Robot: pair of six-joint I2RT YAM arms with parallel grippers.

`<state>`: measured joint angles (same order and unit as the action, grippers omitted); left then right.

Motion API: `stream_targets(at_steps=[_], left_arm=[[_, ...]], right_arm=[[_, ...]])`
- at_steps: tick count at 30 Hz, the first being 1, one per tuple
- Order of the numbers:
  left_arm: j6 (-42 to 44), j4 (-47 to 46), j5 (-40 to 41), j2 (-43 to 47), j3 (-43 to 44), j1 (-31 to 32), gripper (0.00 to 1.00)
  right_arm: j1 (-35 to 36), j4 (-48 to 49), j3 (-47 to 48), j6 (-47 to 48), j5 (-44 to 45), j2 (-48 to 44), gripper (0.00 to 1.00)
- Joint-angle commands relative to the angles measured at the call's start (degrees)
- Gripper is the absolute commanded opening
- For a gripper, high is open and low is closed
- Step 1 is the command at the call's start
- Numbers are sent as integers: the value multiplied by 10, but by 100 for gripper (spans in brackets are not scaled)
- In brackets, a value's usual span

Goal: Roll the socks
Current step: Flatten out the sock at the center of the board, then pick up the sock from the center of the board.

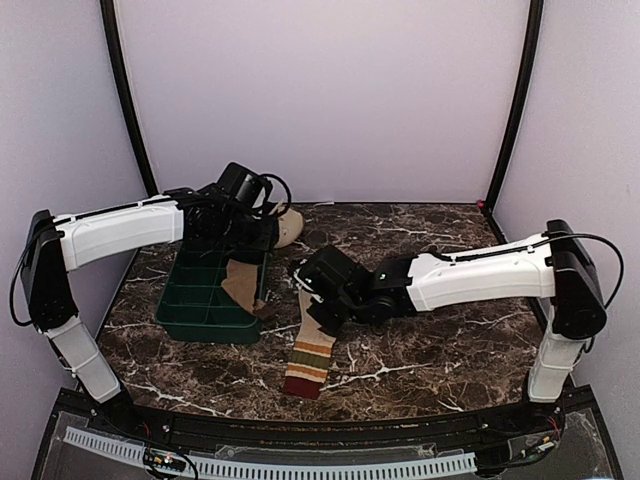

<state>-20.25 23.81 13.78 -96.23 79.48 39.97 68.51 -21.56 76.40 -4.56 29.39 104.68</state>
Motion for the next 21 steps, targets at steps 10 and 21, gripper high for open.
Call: stream_targets(at_steps=[10, 21], left_arm=[[-17, -14, -1, 37, -19, -24, 48], [-22, -16, -18, 79, -46, -29, 48]], right_arm=[[22, 37, -82, 17, -148, -90, 61], [114, 37, -121, 10, -195, -64, 68]])
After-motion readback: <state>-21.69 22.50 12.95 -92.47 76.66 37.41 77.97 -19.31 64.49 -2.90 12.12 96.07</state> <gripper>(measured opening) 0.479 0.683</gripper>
